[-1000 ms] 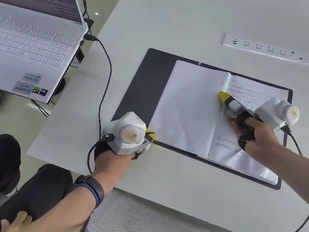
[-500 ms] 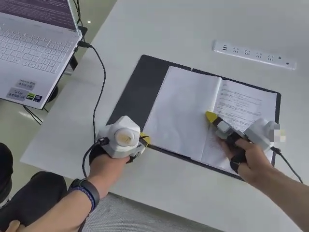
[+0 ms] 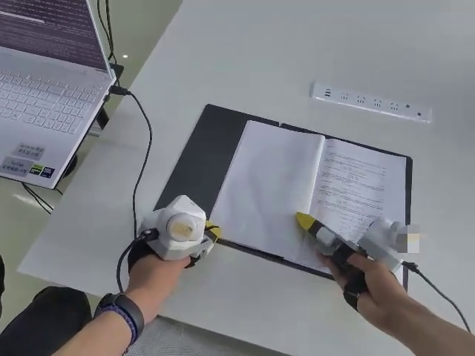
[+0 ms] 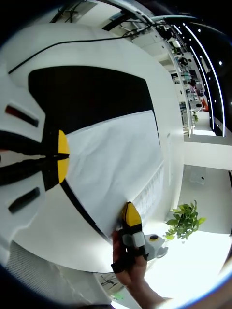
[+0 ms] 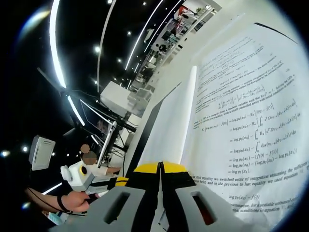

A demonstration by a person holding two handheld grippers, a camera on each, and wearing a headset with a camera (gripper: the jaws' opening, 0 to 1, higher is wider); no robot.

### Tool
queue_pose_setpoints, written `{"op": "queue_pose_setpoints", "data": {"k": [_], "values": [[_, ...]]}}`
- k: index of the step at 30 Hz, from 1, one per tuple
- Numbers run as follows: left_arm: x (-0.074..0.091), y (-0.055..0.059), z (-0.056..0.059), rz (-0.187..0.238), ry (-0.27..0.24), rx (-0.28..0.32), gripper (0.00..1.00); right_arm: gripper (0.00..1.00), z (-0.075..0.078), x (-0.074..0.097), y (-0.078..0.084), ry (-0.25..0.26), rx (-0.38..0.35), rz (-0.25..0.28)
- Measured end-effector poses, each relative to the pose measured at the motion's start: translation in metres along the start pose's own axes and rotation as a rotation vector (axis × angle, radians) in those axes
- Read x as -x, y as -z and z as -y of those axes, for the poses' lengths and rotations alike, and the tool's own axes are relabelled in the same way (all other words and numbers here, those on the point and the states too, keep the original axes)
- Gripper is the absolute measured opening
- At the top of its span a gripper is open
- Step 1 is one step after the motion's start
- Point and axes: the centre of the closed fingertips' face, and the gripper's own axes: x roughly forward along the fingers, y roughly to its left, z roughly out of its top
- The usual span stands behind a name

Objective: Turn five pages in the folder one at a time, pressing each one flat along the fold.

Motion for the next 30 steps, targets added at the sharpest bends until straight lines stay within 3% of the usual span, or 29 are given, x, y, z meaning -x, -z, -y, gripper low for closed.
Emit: {"op": "queue_pose_setpoints", "data": {"k": [10,17,21,30], "values": [[0.002,-0.001,0.001,0.012,0.003,0.006,0.00,0.00,0.005,0.015,0.028,0.003,0.019,-0.032],[0.003,-0.002,0.002,0.009,0.009,0.003,0.00,0.00,0.005,0.019,0.036,0.031,0.011,-0.021],[0.003,-0.001,0.002,0.007,0.009,0.005,0.00,0.00,0.002,0.022,0.044,0.040,0.032,-0.052],[0.004,-0.002,0.001,0.002,0.015,0.020,0.00,0.00,0.001,0.029,0.050,0.062,0.056,-0.069]]}}
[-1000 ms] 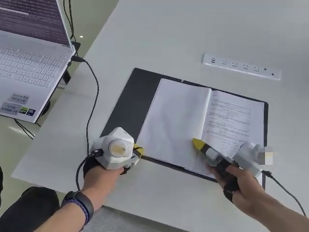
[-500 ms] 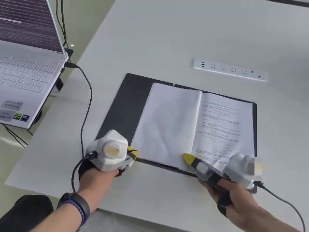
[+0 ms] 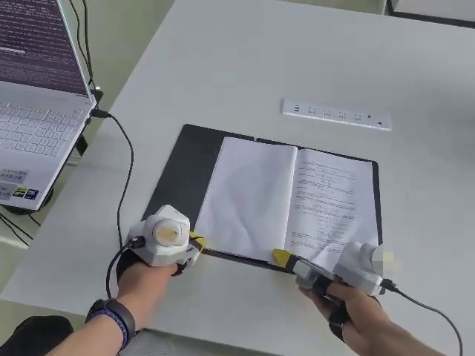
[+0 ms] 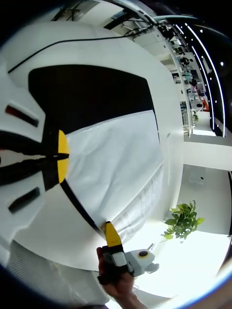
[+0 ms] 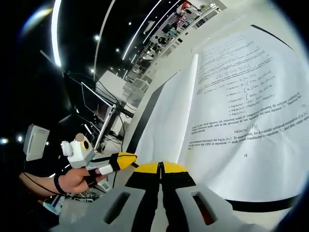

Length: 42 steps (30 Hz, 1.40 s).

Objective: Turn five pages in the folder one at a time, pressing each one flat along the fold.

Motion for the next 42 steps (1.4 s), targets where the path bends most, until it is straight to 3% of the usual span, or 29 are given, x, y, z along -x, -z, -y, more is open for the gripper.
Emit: {"op": "queue_pose_setpoints", "data": {"k": [4,7,17,20,29,37,42], "values": [[0.000,0.000,0.001,-0.007,0.008,0.015,0.00,0.00,-0.002,0.006,0.002,0.007,-0.006,0.002],[0.001,-0.003,0.008,-0.004,0.045,0.022,0.03,0.00,-0.005,0.010,0.001,0.000,0.006,0.004],[0.011,-0.020,0.016,0.027,0.042,-0.014,0.08,0.00,-0.008,0.026,-0.012,0.009,0.038,0.043],[0.016,-0.026,0.018,0.044,0.056,0.021,0.14,0.04,-0.008,0.031,-0.019,0.014,0.058,0.055],[0.034,-0.038,0.017,0.076,0.037,-0.005,0.21,0.16,-0.001,0.054,-0.034,0.057,0.160,0.060],[0.052,-0.050,0.015,0.097,0.020,-0.029,0.31,0.27,-0.005,0.082,-0.063,0.088,0.263,0.106],[0.062,-0.057,0.015,0.114,0.026,-0.019,0.34,0.40,-0.001,0.098,-0.071,0.125,0.314,0.087]]}}
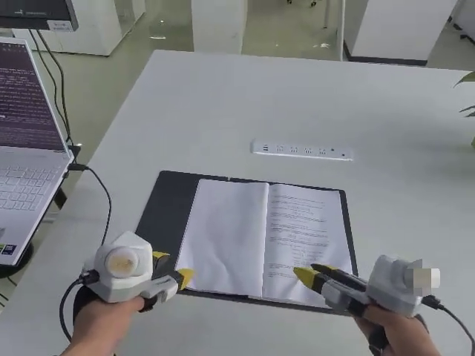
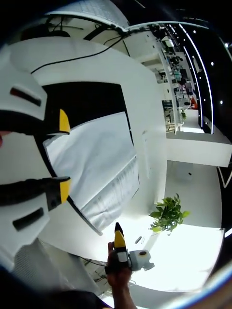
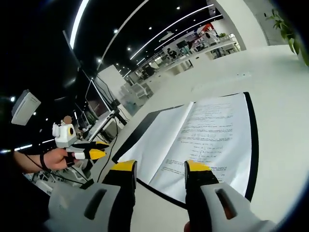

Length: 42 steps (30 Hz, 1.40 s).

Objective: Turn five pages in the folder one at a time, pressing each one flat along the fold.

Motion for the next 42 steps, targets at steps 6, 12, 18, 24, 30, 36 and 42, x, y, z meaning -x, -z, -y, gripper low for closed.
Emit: {"op": "queue_pose_setpoints", "data": {"k": [6,12,18,24,30,36,42], "values": [[0.013,-0.014,0.007,0.024,0.016,-0.012,0.44,0.50,0.005,0.023,-0.007,0.034,0.077,-0.003],[0.027,-0.034,0.008,0.065,0.023,-0.025,0.50,0.65,0.006,0.049,-0.022,0.074,0.152,0.011],[0.042,-0.047,0.012,0.103,0.025,-0.031,0.60,0.68,0.008,0.073,-0.036,0.130,0.150,0.085],[0.052,-0.045,0.017,0.098,0.017,-0.042,0.67,0.75,0.008,0.095,-0.036,0.178,0.143,0.128],[0.061,-0.041,0.014,0.103,-0.009,-0.029,0.73,0.78,0.011,0.112,-0.028,0.199,0.155,0.127],[0.063,-0.036,0.013,0.083,-0.015,-0.052,0.76,0.79,0.013,0.116,-0.022,0.208,0.176,0.097],[0.060,-0.037,0.016,0.076,-0.010,-0.058,0.76,0.78,0.013,0.116,-0.022,0.208,0.171,0.095]]}}
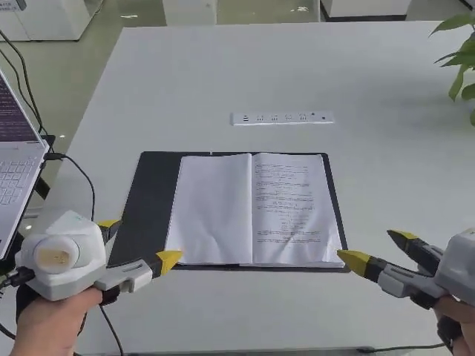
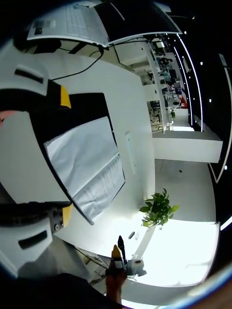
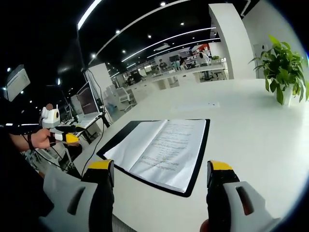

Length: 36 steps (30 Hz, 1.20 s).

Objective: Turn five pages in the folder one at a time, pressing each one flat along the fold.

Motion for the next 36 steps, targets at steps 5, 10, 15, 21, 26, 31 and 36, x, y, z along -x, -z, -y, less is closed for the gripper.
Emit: {"op": "queue_pose_setpoints", "data": {"k": [5,10,15,21,26,31,36], "values": [[-0.005,0.002,0.003,-0.014,0.001,-0.009,0.75,0.76,-0.002,0.000,0.001,-0.001,-0.009,0.003],[-0.010,0.001,0.013,-0.014,0.014,0.000,0.76,0.76,-0.003,0.002,0.003,-0.008,-0.011,0.001],[-0.021,0.004,0.026,-0.035,0.051,-0.015,0.76,0.74,-0.004,0.003,0.008,-0.011,-0.020,-0.009],[-0.038,0.001,0.052,-0.059,0.105,-0.051,0.76,0.74,-0.003,0.010,0.012,-0.013,-0.026,-0.010],[-0.053,-0.003,0.065,-0.081,0.136,-0.077,0.75,0.74,0.001,0.015,0.014,-0.008,-0.050,-0.003],[-0.066,-0.007,0.084,-0.094,0.179,-0.096,0.75,0.74,0.006,0.020,0.018,0.000,-0.063,0.001],[-0.080,-0.014,0.104,-0.097,0.238,-0.125,0.74,0.74,0.009,0.026,0.020,0.005,-0.086,0.013]]}}
